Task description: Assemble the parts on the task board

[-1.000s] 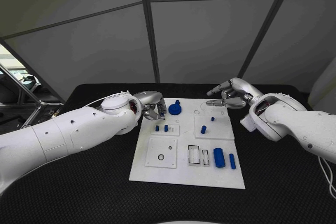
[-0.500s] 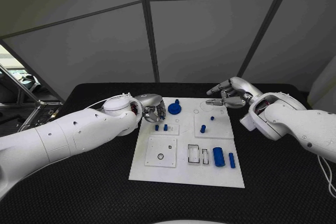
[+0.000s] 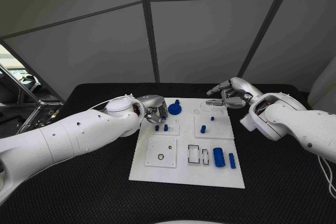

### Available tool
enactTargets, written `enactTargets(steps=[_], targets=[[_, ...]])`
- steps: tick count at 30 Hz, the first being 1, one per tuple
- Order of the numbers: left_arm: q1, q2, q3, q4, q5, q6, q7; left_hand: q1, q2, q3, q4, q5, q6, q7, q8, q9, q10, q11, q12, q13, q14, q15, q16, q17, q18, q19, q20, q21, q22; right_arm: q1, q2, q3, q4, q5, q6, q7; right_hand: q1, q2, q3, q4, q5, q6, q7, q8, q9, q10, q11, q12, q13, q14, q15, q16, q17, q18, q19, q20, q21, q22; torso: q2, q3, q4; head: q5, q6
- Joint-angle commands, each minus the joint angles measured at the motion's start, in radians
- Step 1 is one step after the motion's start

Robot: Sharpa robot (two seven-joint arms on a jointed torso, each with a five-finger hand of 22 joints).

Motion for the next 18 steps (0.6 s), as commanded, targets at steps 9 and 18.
enactTargets(steps=[9,18], targets=[[-0.004,0.009,-0.002,-0.007,0.004,0.017,0.000,-0.008,0.000,-0.003,-0.002,-0.006,0.004,0.001,-0.005,0.001,0.006,0.002,0.000,0.000,0.014,0.001,0.001,-0.001,-0.011,0.004,0.000,0.004,0.003,0.002,0.001,0.001,0.001,0.002,-0.004,0.009,-0.004,0.004,0.003,0.000,0.004,0.003,-0.001,-0.004,0.001,0.003,0.001,0.002,0.001,0.019,-0.006,-0.004,0.001,0.016,0.002,-0.003,-0.004,0.030,0.000,0.0003,-0.0002,-0.003,0.000],[-0.004,0.013,-0.002,-0.018,0.003,0.062,-0.037,-0.013,0.000,-0.004,-0.003,-0.018,0.002,0.001,-0.008,-0.003,0.004,0.003,-0.003,-0.005,0.013,0.002,-0.001,-0.007,-0.010,0.000,0.001,-0.001,0.000,0.002,0.000,0.001,0.001,0.002,-0.003,0.008,-0.004,0.004,0.003,0.000,0.004,0.003,-0.001,-0.004,0.001,0.003,0.001,0.002,0.001,0.019,-0.006,-0.004,0.001,0.016,0.002,-0.003,-0.004,0.030,0.000,0.0002,-0.0002,-0.003,0.000]])
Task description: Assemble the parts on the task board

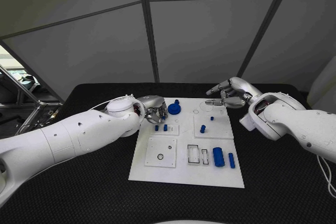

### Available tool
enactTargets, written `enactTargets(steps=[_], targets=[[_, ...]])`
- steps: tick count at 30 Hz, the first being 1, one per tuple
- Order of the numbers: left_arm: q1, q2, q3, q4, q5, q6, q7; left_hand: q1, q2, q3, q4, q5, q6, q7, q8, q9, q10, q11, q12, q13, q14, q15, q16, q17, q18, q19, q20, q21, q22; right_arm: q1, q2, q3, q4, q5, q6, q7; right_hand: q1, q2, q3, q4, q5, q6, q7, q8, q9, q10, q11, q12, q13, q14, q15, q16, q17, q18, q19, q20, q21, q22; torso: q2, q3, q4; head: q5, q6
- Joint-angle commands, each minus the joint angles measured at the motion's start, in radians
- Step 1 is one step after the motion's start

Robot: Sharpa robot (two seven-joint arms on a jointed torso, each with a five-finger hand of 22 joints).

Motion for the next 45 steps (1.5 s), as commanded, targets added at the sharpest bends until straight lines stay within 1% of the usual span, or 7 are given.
enactTargets(steps=[1,8,16,23,26,34,45], targets=[[-0.002,0.001,-0.002,-0.005,0.004,0.053,-0.030,-0.013,0.000,-0.004,-0.003,-0.007,0.002,0.001,-0.005,-0.002,0.004,0.003,-0.004,-0.002,0.012,0.002,-0.002,-0.005,-0.009,-0.002,0.001,-0.003,-0.003,0.002,-0.001,0.001,0.002,0.002,-0.003,0.008,-0.004,0.004,0.003,0.000,0.004,0.003,-0.001,-0.004,0.001,0.003,0.001,0.002,0.001,0.019,-0.006,-0.004,0.002,0.016,0.002,-0.003,-0.004,0.030,0.000,-0.0002,-0.0003,0.000,0.000],[-0.002,0.005,-0.002,-0.010,0.003,0.061,-0.039,-0.023,-0.011,-0.007,-0.004,-0.014,-0.017,0.004,-0.009,-0.016,-0.007,0.007,-0.013,-0.013,0.007,0.006,-0.008,-0.018,-0.007,-0.009,0.004,-0.011,-0.007,0.002,-0.001,0.001,0.002,0.002,-0.004,0.008,-0.006,0.006,0.004,-0.001,0.004,0.004,-0.001,-0.004,0.002,0.002,0.001,0.001,-0.001,0.019,-0.006,-0.006,0.001,0.017,0.002,-0.003,-0.007,0.027,0.000,-0.0002,0.0000,-0.001,-0.001],[-0.002,0.004,-0.002,-0.009,0.004,0.040,-0.037,-0.048,-0.045,-0.009,0.004,-0.015,-0.141,-0.011,-0.011,-0.071,-0.026,0.008,-0.028,-0.037,0.007,0.008,-0.008,-0.032,-0.007,-0.007,0.006,-0.016,-0.006,0.002,-0.002,0.001,0.001,0.002,-0.005,0.008,-0.006,0.006,0.004,-0.001,0.004,0.004,-0.001,-0.004,0.002,0.002,0.001,0.001,-0.001,0.019,-0.006,-0.006,0.000,0.017,0.002,-0.003,-0.007,0.027,0.000,-0.0003,0.0012,-0.001,-0.002],[-0.002,0.003,-0.002,-0.010,0.004,0.032,-0.043,-0.053,-0.054,-0.014,0.009,-0.017,-0.164,-0.010,-0.010,-0.089,-0.039,0.014,-0.035,-0.046,0.006,0.011,-0.010,-0.039,-0.007,-0.007,0.008,-0.020,-0.008,0.002,-0.002,0.001,0.001,0.000,-0.010,0.002,-0.006,0.006,0.004,-0.001,0.004,0.004,-0.001,-0.004,0.002,0.000,0.001,-0.001,-0.003,0.019,-0.006,-0.008,-0.002,0.017,0.001,-0.003,-0.008,0.025,0.000,-0.0003,0.0003,-0.001,0.000],[-0.002,0.003,-0.002,-0.011,0.004,0.029,-0.049,-0.057,-0.061,-0.027,0.015,-0.020,-0.198,-0.011,-0.010,-0.108,-0.048,0.017,-0.037,-0.053,0.007,0.013,-0.009,-0.042,-0.007,-0.004,0.011,-0.022,-0.007,0.002,-0.003,0.001,0.000,-0.006,-0.018,-0.008,-0.010,0.003,0.001,0.000,0.004,0.004,-0.001,-0.004,0.002,-0.004,0.002,-0.007,-0.011,0.018,-0.006,-0.012,-0.006,0.018,-0.001,-0.003,-0.013,0.020,-0.001,-0.0003,0.0010,-0.001,0.000],[-0.002,-0.002,-0.002,-0.012,0.003,0.014,-0.058,-0.050,-0.065,-0.061,0.025,-0.022,-0.229,-0.010,-0.007,-0.139,-0.077,0.024,-0.041,-0.063,0.005,0.019,-0.013,-0.058,-0.006,-0.005,0.016,-0.035,-0.014,0.002,-0.004,0.001,-0.007,-0.019,-0.021,-0.035,-0.014,-0.005,0.009,0.000,0.005,-0.001,-0.001,-0.004,0.003,-0.195,0.001,-0.334,-0.352,0.005,-0.005,-0.063,-0.051,0.030,-0.024,-0.003,-0.058,-0.034,-0.001,-0.0006,0.0009,0.002,0.002],[-0.002,-0.030,0.028,-0.007,0.003,0.015,-0.058,-0.033,-0.062,-0.082,0.025,-0.023,-0.214,-0.009,0.000,-0.150,-0.101,0.030,-0.040,-0.068,0.001,0.024,-0.019,-0.073,-0.001,-0.015,0.021,-0.058,-0.030,0.002,-0.007,0.001,-0.014,-0.025,-0.003,-0.052,-0.013,-0.009,0.032,0.000,0.004,0.003,0.001,-0.004,0.006,-0.223,0.001,-0.499,-0.515,-0.004,-0.004,-0.129,-0.105,0.032,-0.022,-0.004,-0.074,-0.045,0.000,-0.0005,0.0020,0.003,0.003]])
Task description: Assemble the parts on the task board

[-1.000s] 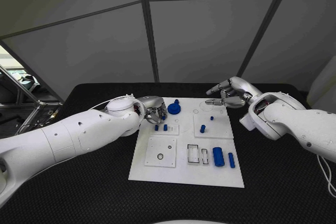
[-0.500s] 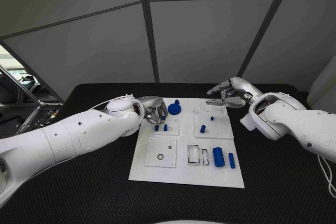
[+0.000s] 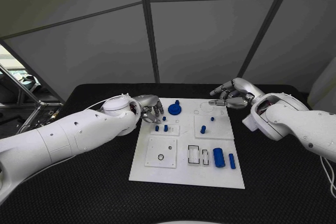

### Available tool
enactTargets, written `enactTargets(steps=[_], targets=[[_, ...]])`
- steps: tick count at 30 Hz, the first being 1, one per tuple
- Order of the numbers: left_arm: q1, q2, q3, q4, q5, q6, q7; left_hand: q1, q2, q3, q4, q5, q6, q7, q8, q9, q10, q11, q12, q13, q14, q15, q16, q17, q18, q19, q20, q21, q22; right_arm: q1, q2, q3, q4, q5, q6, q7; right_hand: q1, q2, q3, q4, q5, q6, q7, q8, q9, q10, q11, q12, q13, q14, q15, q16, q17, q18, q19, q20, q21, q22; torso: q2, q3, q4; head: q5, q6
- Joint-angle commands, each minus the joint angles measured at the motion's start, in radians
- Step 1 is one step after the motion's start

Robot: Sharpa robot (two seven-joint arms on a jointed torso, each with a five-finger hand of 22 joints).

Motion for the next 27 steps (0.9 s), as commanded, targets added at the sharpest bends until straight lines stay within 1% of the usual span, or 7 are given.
enactTargets(steps=[1,8,13,17,20,22,27], targets=[[0.002,-0.009,0.009,0.006,0.001,0.002,-0.008,0.016,0.005,-0.005,0.000,-0.003,0.011,-0.001,0.007,-0.002,-0.008,-0.002,0.000,0.000,0.000,0.009,-0.006,-0.003,-0.001,-0.005,0.003,-0.005,-0.002,0.002,-0.001,0.001,-0.001,-0.009,0.005,-0.012,-0.006,-0.003,0.014,-0.001,0.004,0.004,0.000,-0.004,0.002,0.001,0.002,-0.062,-0.057,-0.004,-0.004,-0.021,-0.015,0.016,-0.003,0.000,-0.006,-0.002,0.000,0.0001,0.0011,0.002,0.000],[0.002,-0.029,0.040,0.019,0.013,-0.041,0.021,0.031,0.016,-0.001,-0.002,0.000,0.046,0.007,0.019,-0.003,-0.003,-0.003,0.011,0.000,0.001,0.009,0.000,-0.002,-0.002,0.000,0.004,-0.004,0.001,0.002,-0.001,0.001,-0.011,-0.011,0.008,-0.015,-0.003,-0.004,0.040,-0.009,0.005,0.011,0.002,-0.002,0.005,0.012,0.006,-0.166,-0.156,-0.001,-0.003,-0.041,-0.022,0.016,-0.001,0.002,-0.011,-0.003,0.000,0.0000,0.0006,0.006,0.003],[0.001,-0.061,0.067,0.040,0.136,-0.127,0.093,0.040,0.035,0.024,-0.001,0.012,0.109,0.017,0.042,0.003,0.033,-0.012,0.031,0.004,-0.010,0.001,-0.023,-0.040,0.003,-0.010,-0.001,-0.024,-0.012,0.002,-0.004,0.001,-0.019,-0.055,0.031,-0.025,0.046,0.008,0.115,-0.053,0.003,0.070,0.005,0.014,0.016,0.002,0.014,-0.296,-0.255,0.007,-0.004,-0.032,-0.005,0.013,0.008,0.001,-0.001,0.013,0.000,0.0004,-0.0009,0.001,0.006],[0.001,-0.105,0.077,0.055,0.363,-0.202,0.166,0.049,0.061,0.047,-0.004,0.027,0.182,0.015,0.071,0.017,0.095,-0.024,0.064,0.015,-0.038,-0.010,-0.084,-0.121,0.014,-0.040,-0.010,-0.073,-0.048,0.002,-0.008,0.001,-0.018,-0.183,0.081,-0.059,0.076,0.008,0.191,-0.100,0.004,0.134,0.002,0.026,0.024,0.018,0.017,-0.427,-0.351,0.019,0.004,0.001,0.030,0.004,0.026,0.003,0.033,0.055,0.000,0.0019,0.0001,-0.017,0.009],[0.000,-0.148,0.080,0.066,0.651,-0.238,0.242,0.071,0.088,0.068,-0.025,0.042,0.206,0.013,0.073,0.025,0.111,-0.027,0.075,0.028,-0.125,-0.019,-0.254,-0.325,0.048,-0.158,-0.021,-0.246,-0.175,0.002,-0.007,0.001,-0.013,-0.354,0.142,-0.107,0.061,-0.012,0.238,-0.136,0.001,0.172,-0.004,0.018,0.026,0.064,0.021,-0.547,-0.442,0.016,0.008,-0.023,-0.001,0.000,0.031,0.014,0.047,0.073,0.001,0.0023,0.0000,-0.037,0.012],[-0.001,-0.169,0.080,0.070,0.836,-0.233,0.284,0.076,0.096,0.085,-0.034,0.044,0.200,0.022,0.064,0.025,0.099,-0.021,0.070,0.030,-0.204,-0.012,-0.386,-0.461,0.049,-0.201,-0.022,-0.282,-0.192,0.001,-0.004,0.001,-0.010,-0.431,0.169,-0.134,0.055,-0.015,0.245,-0.143,-0.001,0.182,-0.004,0.014,0.026,0.072,0.022,-0.573,-0.461,0.018,0.012,-0.019,0.000,-0.001,0.033,0.014,0.053,0.081,0.002,0.0019,0.0003,-0.045,0.014],[-0.005,-0.208,0.079,0.083,1.146,-0.177,0.383,0.038,0.096,0.078,-0.029,0.032,0.196,0.027,0.049,0.028,0.084,-0.016,0.067,0.039,-0.253,0.002,-0.494,-0.523,0.049,-0.258,-0.010,-0.334,-0.214,0.000,0.006,0.000,-0.009,-0.573,0.194,-0.187,0.044,-0.021,0.249,-0.150,-0.007,0.192,-0.004,0.009,0.025,0.072,0.026,-0.608,-0.486,0.019,0.016,-0.018,-0.002,-0.001,0.033,0.018,0.055,0.084,0.002,0.0010,0.0011,-0.059,0.017]])
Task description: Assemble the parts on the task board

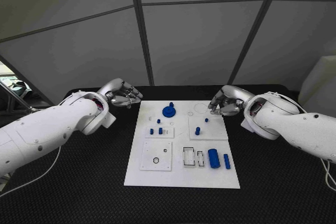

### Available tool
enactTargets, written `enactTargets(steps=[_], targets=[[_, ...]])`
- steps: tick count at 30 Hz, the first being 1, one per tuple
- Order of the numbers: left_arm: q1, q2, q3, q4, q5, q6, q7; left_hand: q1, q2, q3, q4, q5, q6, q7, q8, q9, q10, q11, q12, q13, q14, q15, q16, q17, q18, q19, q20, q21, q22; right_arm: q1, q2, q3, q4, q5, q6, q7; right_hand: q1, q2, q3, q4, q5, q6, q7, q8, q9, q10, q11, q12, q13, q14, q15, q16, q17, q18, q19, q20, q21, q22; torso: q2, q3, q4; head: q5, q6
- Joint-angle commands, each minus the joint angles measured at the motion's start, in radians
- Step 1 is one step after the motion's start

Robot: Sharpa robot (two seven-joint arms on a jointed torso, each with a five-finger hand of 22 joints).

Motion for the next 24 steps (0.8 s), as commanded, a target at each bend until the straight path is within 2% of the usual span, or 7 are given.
enactTargets(steps=[1,3,6,9,11,19,24], targets=[[-0.002,-0.018,0.001,0.013,0.493,0.016,0.170,-0.037,-0.006,-0.018,0.014,0.000,0.001,0.006,-0.010,0.003,-0.009,0.000,-0.005,0.005,-0.005,0.006,-0.042,-0.026,0.002,-0.016,0.007,-0.026,-0.015,0.000,0.008,0.000,0.000,-0.248,0.071,-0.089,-0.006,-0.004,0.005,-0.004,-0.007,0.007,0.003,-0.009,0.000,0.004,0.004,-0.013,-0.009,0.019,0.010,0.001,-0.004,-0.001,0.004,0.009,0.004,0.039,0.000,-0.0014,0.0006,-0.009,0.002],[-0.003,-0.028,0.000,0.020,0.560,0.046,0.198,-0.050,-0.005,-0.036,0.016,0.001,0.000,0.006,-0.016,0.006,-0.012,0.001,-0.005,0.010,0.004,0.005,-0.066,-0.041,0.004,-0.013,0.011,-0.046,-0.031,-0.002,0.014,-0.003,-0.003,-0.289,0.066,-0.101,-0.011,-0.010,0.005,-0.008,-0.008,-0.003,0.005,-0.017,-0.004,0.002,0.007,-0.026,-0.019,0.019,0.013,0.002,-0.005,-0.001,0.004,0.011,0.004,0.038,0.000,-0.0032,-0.0019,-0.011,0.003],[-0.005,-0.036,0.000,0.030,0.612,0.083,0.225,-0.061,-0.002,-0.050,0.019,0.001,0.000,0.004,-0.020,0.009,-0.015,0.002,-0.005,0.014,0.004,0.008,-0.088,-0.054,0.004,-0.014,0.014,-0.064,-0.045,-0.004,0.025,-0.007,-0.007,-0.324,0.058,-0.110,-0.016,-0.017,0.005,-0.012,-0.009,-0.009,0.010,-0.021,-0.008,-0.003,0.012,-0.040,-0.029,0.019,0.016,0.003,-0.005,-0.001,0.003,0.014,0.003,0.038,0.001,-0.0027,-0.0012,-0.014,0.001],[-0.007,-0.039,0.000,0.042,0.647,0.109,0.236,-0.069,0.002,-0.065,0.020,0.004,-0.001,0.004,-0.025,0.012,-0.018,0.003,-0.005,0.019,0.005,0.009,-0.115,-0.067,0.004,-0.014,0.017,-0.086,-0.063,-0.006,0.037,-0.009,-0.014,-0.342,0.063,-0.113,-0.019,-0.023,0.004,-0.016,-0.009,-0.021,0.013,-0.024,-0.013,-0.009,0.016,-0.053,-0.038,0.019,0.019,0.004,-0.006,-0.001,0.003,0.017,0.003,0.038,0.001,-0.0031,-0.0020,-0.010,0.003],[-0.007,-0.039,0.000,0.049,0.668,0.120,0.237,-0.069,0.005,-0.071,0.019,0.004,-0.001,0.005,-0.028,0.014,-0.020,0.003,-0.005,0.021,0.007,0.010,-0.129,-0.074,0.004,-0.012,0.018,-0.096,-0.072,-0.007,0.045,-0.010,-0.018,-0.347,0.070,-0.113,-0.021,-0.025,0.003,-0.019,-0.009,-0.029,0.017,-0.024,-0.016,-0.014,0.019,-0.062,-0.045,0.018,0.022,0.002,-0.009,0.001,-0.001,0.019,-0.002,0.032,0.000,-0.0035,-0.0012,-0.010,0.000],[-0.010,-0.038,0.000,0.073,0.700,0.144,0.237,-0.072,0.012,-0.087,0.013,0.006,-0.015,0.015,-0.048,0.020,-0.044,0.018,-0.020,0.019,-0.039,0.031,-0.265,-0.137,0.002,-0.052,0.035,-0.182,-0.136,-0.012,0.067,-0.023,-0.027,-0.354,0.102,-0.107,-0.016,-0.028,-0.001,-0.037,-0.009,-0.063,0.029,-0.024,-0.037,-0.052,0.033,-0.080,-0.077,0.014,0.032,-0.008,-0.027,0.008,-0.014,0.030,-0.025,0.005,0.000,-0.0030,0.0002,-0.006,-0.007],[-0.010,-0.037,0.000,0.079,0.704,0.150,0.238,-0.072,0.014,-0.093,0.011,0.005,-0.015,0.016,-0.050,0.023,-0.044,0.019,-0.021,0.018,-0.030,0.032,-0.290,-0.147,0.003,-0.049,0.037,-0.195,-0.149,-0.016,0.079,-0.028,-0.036,-0.351,0.113,-0.101,-0.012,-0.025,-0.001,-0.042,-0.008,-0.068,0.032,-0.024,-0.041,-0.055,0.034,-0.079,-0.084,0.014,0.033,-0.008,-0.028,0.008,-0.014,0.031,-0.026,0.004,-0.001,-0.0029,-0.0012,-0.004,-0.010]])
